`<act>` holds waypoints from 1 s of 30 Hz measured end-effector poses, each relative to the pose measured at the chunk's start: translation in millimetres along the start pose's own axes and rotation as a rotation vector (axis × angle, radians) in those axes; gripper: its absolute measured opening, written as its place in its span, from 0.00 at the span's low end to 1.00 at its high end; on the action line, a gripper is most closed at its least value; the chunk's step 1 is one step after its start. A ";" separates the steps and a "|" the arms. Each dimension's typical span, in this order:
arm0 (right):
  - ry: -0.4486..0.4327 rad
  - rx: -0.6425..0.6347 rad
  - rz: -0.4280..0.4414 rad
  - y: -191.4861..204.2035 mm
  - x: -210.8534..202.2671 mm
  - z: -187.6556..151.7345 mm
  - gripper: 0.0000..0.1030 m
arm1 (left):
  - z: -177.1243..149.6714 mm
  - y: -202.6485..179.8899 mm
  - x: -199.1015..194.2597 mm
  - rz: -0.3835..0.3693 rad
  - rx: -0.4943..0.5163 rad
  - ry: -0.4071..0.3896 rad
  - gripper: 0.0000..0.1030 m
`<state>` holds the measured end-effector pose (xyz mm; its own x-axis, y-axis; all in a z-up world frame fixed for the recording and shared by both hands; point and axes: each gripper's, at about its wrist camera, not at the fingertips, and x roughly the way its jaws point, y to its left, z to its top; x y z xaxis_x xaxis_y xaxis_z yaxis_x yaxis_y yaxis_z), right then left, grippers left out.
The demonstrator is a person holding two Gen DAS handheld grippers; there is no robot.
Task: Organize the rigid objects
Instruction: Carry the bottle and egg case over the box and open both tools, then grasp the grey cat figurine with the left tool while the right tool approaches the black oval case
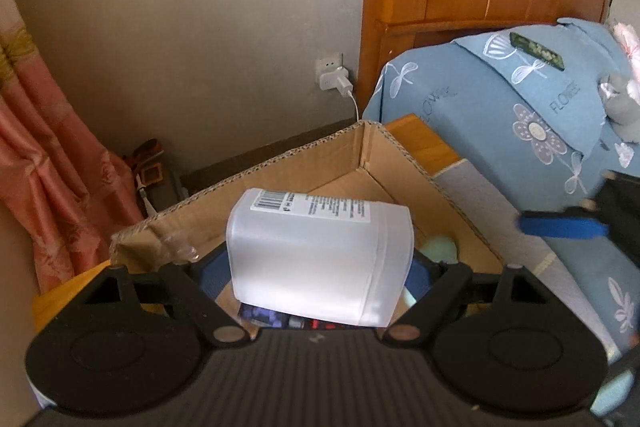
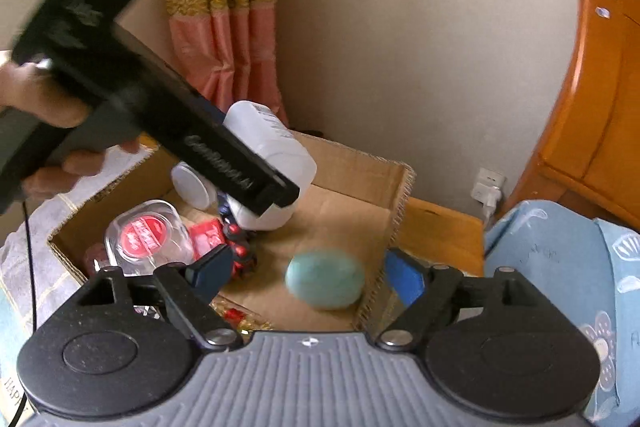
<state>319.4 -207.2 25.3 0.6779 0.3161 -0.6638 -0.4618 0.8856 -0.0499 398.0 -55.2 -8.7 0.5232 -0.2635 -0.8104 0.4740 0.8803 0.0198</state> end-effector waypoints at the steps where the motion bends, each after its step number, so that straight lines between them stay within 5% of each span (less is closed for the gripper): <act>1: 0.000 0.006 -0.009 -1.6 -3.0 -3.0 0.86 | 3.3 -0.3 4.1 -0.002 -0.002 0.005 0.83; 7: -0.017 0.030 -0.005 -4.6 -26.5 -18.2 0.91 | 7.9 -4.4 7.9 0.037 -0.028 -0.025 0.87; 15: -0.039 0.045 0.003 11.7 -55.7 -36.2 1.00 | -9.2 -20.1 -40.9 0.052 -0.007 -0.080 0.92; 30: -0.004 0.111 0.006 36.5 -93.2 -102.5 1.00 | -108.2 -65.9 -108.2 0.063 0.012 -0.138 0.95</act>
<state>180.7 -239.2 8.8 0.6777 0.3231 -0.6606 -0.4000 0.9157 0.0375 233.6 -42.0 14.4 0.6439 -0.2603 -0.7195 0.4451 0.8923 0.0754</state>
